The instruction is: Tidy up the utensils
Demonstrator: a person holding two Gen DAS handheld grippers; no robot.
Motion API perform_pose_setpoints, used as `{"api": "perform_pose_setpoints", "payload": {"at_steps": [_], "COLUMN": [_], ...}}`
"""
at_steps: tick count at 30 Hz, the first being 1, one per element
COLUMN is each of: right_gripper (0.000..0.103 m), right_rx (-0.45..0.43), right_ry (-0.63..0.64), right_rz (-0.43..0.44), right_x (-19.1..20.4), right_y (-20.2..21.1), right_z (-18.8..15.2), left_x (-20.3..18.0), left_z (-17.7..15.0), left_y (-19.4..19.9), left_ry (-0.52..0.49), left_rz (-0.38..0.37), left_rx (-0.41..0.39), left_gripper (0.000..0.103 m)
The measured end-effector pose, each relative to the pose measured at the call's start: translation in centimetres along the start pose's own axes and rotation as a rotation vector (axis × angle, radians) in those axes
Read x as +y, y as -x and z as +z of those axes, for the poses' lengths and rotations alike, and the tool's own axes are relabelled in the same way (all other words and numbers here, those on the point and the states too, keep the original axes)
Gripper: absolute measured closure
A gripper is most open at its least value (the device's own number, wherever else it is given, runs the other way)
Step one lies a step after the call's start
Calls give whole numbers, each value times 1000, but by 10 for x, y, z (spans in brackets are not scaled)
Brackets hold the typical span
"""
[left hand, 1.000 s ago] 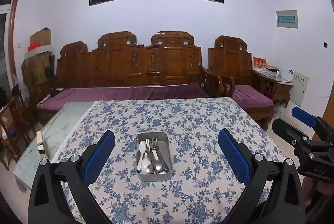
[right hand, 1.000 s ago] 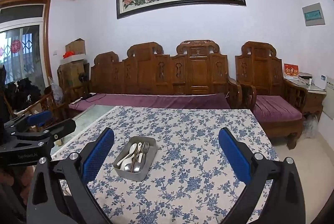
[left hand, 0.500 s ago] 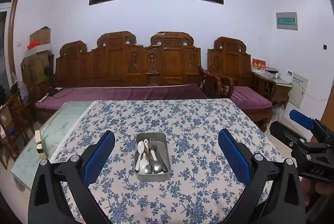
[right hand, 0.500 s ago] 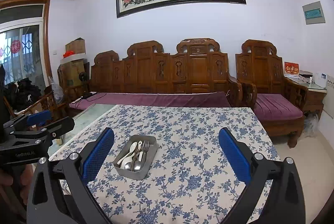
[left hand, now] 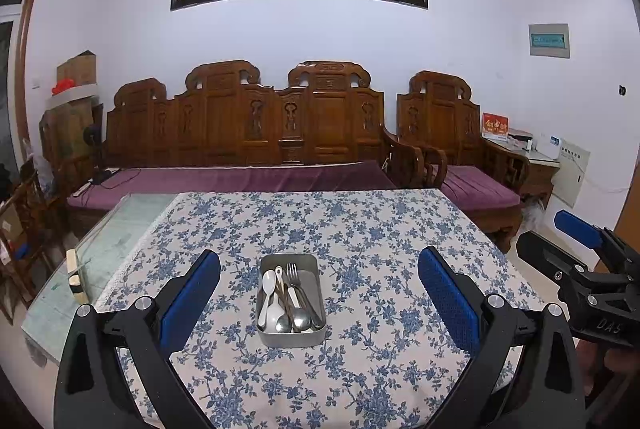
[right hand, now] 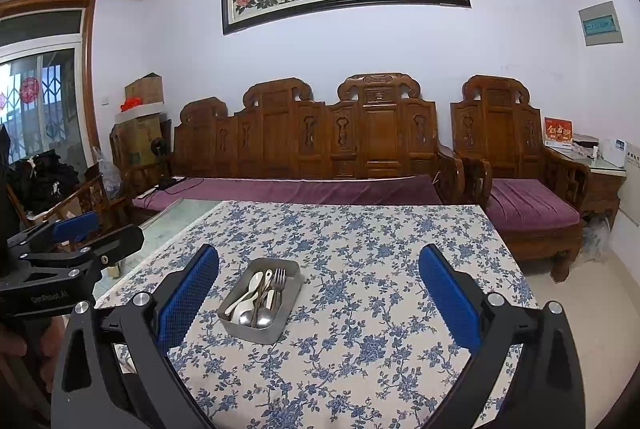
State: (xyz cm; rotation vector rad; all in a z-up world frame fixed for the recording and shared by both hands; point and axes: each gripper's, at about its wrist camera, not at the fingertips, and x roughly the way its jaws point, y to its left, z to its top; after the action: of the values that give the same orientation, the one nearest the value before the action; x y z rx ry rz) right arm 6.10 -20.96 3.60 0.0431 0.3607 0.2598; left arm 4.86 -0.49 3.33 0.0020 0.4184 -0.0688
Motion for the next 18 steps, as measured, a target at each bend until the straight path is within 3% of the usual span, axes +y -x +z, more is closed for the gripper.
{"api": "perform_pose_setpoints", "payload": {"at_steps": [18], "right_gripper": [3], "right_rx": [-1], "right_ry": [2], "right_rz": [-3], "right_x": [0], "right_y": [0], "right_z": [-2], "left_x": [-2], "left_z": [0], "left_y": [0], "left_ry": [-2], "left_rz": [0], "left_rx": [1], "left_gripper": [7]}}
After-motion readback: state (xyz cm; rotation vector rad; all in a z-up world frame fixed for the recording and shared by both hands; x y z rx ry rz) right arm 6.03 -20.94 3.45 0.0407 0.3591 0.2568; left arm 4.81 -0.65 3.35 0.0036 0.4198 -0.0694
